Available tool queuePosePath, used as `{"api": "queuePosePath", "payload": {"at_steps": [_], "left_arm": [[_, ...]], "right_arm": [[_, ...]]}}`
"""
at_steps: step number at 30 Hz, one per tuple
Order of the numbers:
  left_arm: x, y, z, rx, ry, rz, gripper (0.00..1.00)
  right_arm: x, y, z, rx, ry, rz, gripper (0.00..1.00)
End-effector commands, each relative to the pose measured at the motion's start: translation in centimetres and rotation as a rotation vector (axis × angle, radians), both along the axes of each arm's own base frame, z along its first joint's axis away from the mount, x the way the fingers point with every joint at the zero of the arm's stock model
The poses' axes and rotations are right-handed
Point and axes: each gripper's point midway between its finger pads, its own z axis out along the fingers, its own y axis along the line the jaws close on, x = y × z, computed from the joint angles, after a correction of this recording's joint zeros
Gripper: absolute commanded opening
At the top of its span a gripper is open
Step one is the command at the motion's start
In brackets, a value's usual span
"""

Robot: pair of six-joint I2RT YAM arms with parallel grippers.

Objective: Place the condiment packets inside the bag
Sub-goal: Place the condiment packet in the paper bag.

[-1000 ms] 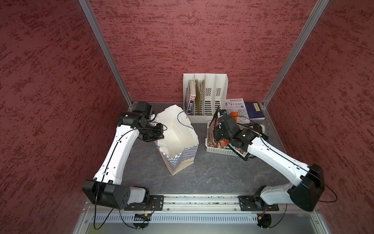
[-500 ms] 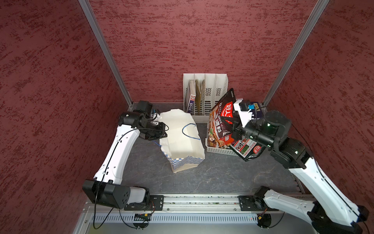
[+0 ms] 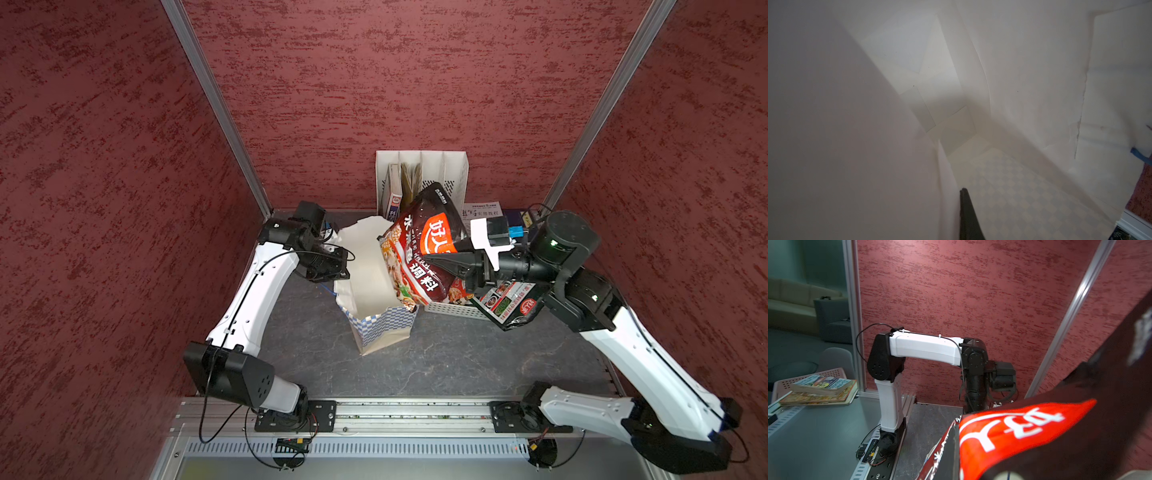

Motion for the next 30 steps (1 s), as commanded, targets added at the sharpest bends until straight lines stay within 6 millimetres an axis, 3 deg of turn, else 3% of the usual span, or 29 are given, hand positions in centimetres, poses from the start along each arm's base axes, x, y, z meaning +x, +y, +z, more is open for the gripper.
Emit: {"api": "queuePosePath", "payload": {"at_steps": [1,4,9,14,17,23,30], "left_arm": [[0.3,-0.1,0.8,0.008,-0.031,-0.023,0.0],[0.2,-0.2,0.8,0.008,-0.031,-0.037,0.0],[0.0,-0.4,1.0,0.007,-0.041,-0.056,0.0],[0.0,-0.7,1.1,0.007,-0.046,-0.069,0.0],[-0.1,-0.6,1.1,0.009,-0.046,-0.07,0.0],[-0.1,-0.7,1.0,0.011,-0.046,-0.078,0.0],[-0.2,-1.4,0.9,0.012,-0.052,-0.108,0.0]], "right_arm": [[-3.8,0.1,4.0,0.096,-0.197,0.179,0.0],[-3.4,1.4,3.6,0.072,-0.226,0.2,0.0],[-0.6,3.6,1.7,0.018,-0.259,0.149,0.0],[0.8,5.6,-2.5,-0.098,-0.297,0.193,0.0],[1.4,5.8,-5.1,-0.177,-0.313,0.187,0.0],[1.6,5.0,-8.2,-0.282,-0.428,0.182,0.0],[2.3,5.1,-10.3,-0.349,-0.502,0.19,0.0]]}}
